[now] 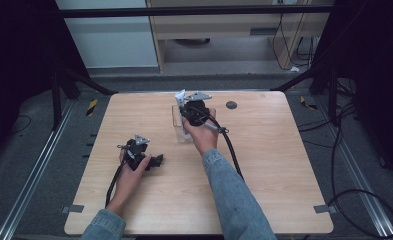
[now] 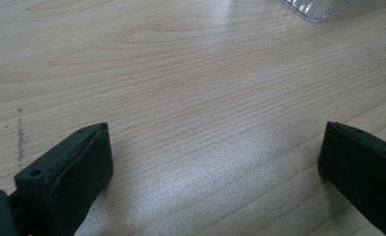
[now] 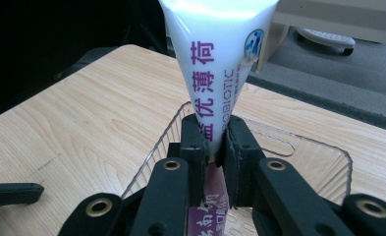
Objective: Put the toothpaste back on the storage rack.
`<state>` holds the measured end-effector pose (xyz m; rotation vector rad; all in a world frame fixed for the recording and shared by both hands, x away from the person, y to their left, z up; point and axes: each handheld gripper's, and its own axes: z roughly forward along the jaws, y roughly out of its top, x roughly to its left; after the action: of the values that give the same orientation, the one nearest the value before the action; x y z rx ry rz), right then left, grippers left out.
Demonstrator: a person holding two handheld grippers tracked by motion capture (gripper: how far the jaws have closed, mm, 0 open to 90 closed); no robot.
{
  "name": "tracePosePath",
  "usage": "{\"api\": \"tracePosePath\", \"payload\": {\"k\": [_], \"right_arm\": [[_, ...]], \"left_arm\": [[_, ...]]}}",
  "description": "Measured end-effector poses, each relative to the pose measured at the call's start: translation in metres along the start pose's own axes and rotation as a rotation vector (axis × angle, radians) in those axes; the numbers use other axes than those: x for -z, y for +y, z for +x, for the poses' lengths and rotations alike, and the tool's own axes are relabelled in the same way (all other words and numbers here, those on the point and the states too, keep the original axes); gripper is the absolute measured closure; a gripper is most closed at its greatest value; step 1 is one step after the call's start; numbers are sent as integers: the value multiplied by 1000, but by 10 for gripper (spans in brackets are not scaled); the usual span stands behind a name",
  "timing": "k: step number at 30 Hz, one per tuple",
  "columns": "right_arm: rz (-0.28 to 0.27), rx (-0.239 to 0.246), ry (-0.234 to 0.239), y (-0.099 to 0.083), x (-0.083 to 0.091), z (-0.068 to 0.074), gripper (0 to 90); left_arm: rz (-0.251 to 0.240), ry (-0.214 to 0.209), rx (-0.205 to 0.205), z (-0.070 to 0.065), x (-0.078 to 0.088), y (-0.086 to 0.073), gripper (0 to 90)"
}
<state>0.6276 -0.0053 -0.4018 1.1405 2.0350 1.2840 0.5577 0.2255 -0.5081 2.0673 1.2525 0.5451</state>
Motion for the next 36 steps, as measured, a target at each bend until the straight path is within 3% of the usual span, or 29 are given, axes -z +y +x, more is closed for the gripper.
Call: {"api": "tracePosePath", "payload": {"k": [8,36], "right_arm": [[28,0,-1,-2,-4,0,803],[31,16,-3,1,-14,5,798]], "left_arm": [[0,0,0,0,0,0,0],[0,0,0,0,0,0,0]]}}
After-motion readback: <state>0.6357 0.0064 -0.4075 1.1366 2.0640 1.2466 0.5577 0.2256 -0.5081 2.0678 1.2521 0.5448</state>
